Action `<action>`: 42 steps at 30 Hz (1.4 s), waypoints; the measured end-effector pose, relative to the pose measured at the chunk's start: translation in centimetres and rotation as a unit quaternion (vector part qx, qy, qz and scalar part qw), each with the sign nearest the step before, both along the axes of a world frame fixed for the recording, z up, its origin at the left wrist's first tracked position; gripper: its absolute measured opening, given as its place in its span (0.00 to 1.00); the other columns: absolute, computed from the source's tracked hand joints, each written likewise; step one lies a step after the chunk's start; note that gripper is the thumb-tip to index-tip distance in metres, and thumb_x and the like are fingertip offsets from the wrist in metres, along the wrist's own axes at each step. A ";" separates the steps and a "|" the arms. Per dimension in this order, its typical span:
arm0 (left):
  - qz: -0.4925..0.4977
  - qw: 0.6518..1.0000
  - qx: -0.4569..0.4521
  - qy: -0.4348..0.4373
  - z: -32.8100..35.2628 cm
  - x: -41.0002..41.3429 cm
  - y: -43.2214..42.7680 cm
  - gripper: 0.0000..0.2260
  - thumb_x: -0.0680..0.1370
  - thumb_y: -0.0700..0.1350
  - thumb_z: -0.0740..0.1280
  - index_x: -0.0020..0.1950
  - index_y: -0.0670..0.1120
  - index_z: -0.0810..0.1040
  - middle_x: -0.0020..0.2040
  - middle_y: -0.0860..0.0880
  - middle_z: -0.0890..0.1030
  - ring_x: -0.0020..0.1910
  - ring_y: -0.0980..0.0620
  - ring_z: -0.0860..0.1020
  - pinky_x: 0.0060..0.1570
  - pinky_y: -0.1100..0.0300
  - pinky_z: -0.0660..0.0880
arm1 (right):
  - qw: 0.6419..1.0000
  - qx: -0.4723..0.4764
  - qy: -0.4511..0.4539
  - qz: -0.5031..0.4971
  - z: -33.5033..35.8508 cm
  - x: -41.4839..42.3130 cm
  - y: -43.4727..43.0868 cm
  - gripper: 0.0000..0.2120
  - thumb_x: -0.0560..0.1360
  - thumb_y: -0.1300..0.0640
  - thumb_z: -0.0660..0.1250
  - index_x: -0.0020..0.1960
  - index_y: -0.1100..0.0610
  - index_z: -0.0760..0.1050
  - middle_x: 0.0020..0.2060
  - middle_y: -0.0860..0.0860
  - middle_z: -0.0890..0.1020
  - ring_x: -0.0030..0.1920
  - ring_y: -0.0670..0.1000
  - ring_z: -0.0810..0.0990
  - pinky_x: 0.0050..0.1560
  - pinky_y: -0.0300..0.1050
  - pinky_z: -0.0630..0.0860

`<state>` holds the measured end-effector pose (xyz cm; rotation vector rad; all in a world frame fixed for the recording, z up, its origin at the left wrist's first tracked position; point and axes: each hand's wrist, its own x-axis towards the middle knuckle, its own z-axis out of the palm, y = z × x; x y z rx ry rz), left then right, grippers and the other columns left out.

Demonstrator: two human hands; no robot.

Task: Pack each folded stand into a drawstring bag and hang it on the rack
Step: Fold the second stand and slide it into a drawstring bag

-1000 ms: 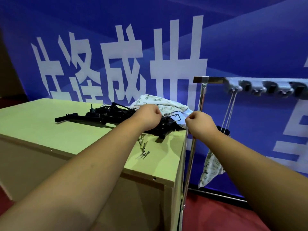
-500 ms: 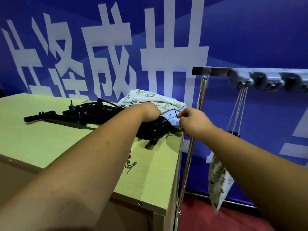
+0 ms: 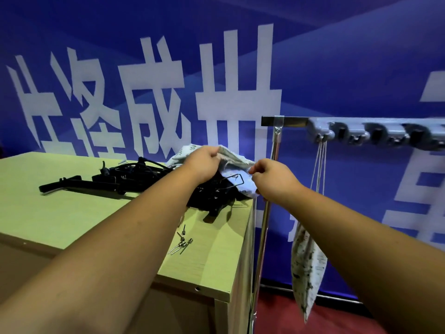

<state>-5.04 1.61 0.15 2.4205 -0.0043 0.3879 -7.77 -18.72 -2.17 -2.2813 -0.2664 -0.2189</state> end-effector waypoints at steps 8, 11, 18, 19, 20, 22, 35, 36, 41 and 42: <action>0.023 0.959 -0.225 -0.169 6.0 -6.7 -2.5 0.13 0.79 0.51 0.72 0.64 0.56 0.86 0.62 0.57 0.86 0.59 0.53 0.84 0.63 0.52 0.80 | 0.998 0.023 -0.054 -0.026 4.4 -3.9 -0.1 0.13 0.81 0.48 0.68 0.59 0.55 0.74 0.49 0.55 0.85 0.46 0.56 0.87 0.39 0.51 0.84; 0.012 0.946 -0.257 -0.197 8.0 -9.5 -3.6 0.04 0.76 0.49 0.76 0.49 0.56 0.88 0.48 0.58 0.85 0.49 0.53 0.83 0.60 0.48 0.83 | 0.994 0.005 -0.094 -0.057 6.5 -6.6 0.1 0.22 0.77 0.38 0.70 0.61 0.52 0.70 0.48 0.51 0.82 0.48 0.56 0.83 0.48 0.55 0.82; 0.026 0.968 -0.175 -0.180 11.2 -15.3 -4.5 0.12 0.76 0.37 0.74 0.58 0.48 0.86 0.51 0.50 0.84 0.51 0.48 0.82 0.61 0.53 0.80 | 0.986 -0.131 -0.102 0.013 10.8 -13.3 0.6 0.11 0.83 0.57 0.63 0.61 0.54 0.82 0.55 0.53 0.85 0.48 0.54 0.83 0.46 0.48 0.80; 0.040 0.983 -0.120 -0.136 10.7 -16.1 -4.5 0.08 0.76 0.37 0.72 0.51 0.50 0.84 0.48 0.49 0.82 0.47 0.46 0.79 0.59 0.50 0.80 | 0.984 -0.161 -0.071 0.030 10.9 -14.5 0.5 0.15 0.83 0.60 0.61 0.66 0.53 0.80 0.59 0.51 0.84 0.46 0.52 0.81 0.42 0.45 0.76; 0.056 0.993 -0.057 -0.085 9.8 -17.0 -4.5 0.05 0.77 0.38 0.70 0.47 0.48 0.82 0.46 0.47 0.81 0.45 0.45 0.78 0.55 0.49 0.80 | 0.980 -0.191 -0.040 0.045 10.5 -15.6 0.3 0.20 0.82 0.63 0.59 0.70 0.53 0.78 0.61 0.51 0.81 0.43 0.50 0.78 0.38 0.42 0.72; 0.060 0.997 0.047 0.002 7.1 -18.6 -4.2 0.04 0.77 0.39 0.69 0.50 0.43 0.82 0.45 0.45 0.81 0.45 0.45 0.79 0.50 0.52 0.80 | 0.971 -0.232 0.003 0.063 9.2 -17.4 -0.3 0.25 0.82 0.67 0.56 0.76 0.54 0.73 0.63 0.54 0.79 0.42 0.50 0.75 0.34 0.39 0.67; -0.096 0.955 0.260 0.108 -7.4 -19.2 -6.2 0.17 0.76 0.43 0.74 0.66 0.48 0.85 0.63 0.48 0.84 0.63 0.47 0.81 0.62 0.57 0.77 | 0.986 0.024 0.138 0.096 -12.1 -15.3 -1.0 0.18 0.80 0.61 0.72 0.69 0.54 0.78 0.63 0.54 0.84 0.61 0.55 0.83 0.64 0.53 0.80; -0.082 0.962 0.243 0.091 -7.4 -18.9 -6.3 0.16 0.76 0.41 0.73 0.64 0.48 0.86 0.62 0.48 0.85 0.62 0.48 0.81 0.61 0.58 0.77 | 0.987 0.023 0.132 0.092 -12.0 -15.0 -1.0 0.18 0.79 0.59 0.74 0.68 0.54 0.79 0.61 0.53 0.84 0.60 0.55 0.84 0.63 0.53 0.81; -0.045 0.980 0.193 0.034 -8.0 -17.0 -6.5 0.14 0.77 0.37 0.68 0.56 0.52 0.87 0.56 0.49 0.84 0.58 0.48 0.81 0.52 0.60 0.74 | 0.993 0.000 0.099 0.070 -11.9 -14.0 -1.2 0.13 0.79 0.55 0.75 0.62 0.53 0.79 0.51 0.54 0.86 0.47 0.54 0.85 0.42 0.42 0.77; -0.048 0.980 0.190 0.033 -8.0 -16.7 -6.5 0.13 0.77 0.38 0.68 0.55 0.52 0.87 0.55 0.49 0.84 0.57 0.48 0.81 0.52 0.60 0.74 | 0.994 0.007 0.092 0.065 -12.0 -13.7 -1.2 0.12 0.79 0.53 0.74 0.61 0.53 0.80 0.50 0.53 0.86 0.46 0.52 0.84 0.39 0.40 0.76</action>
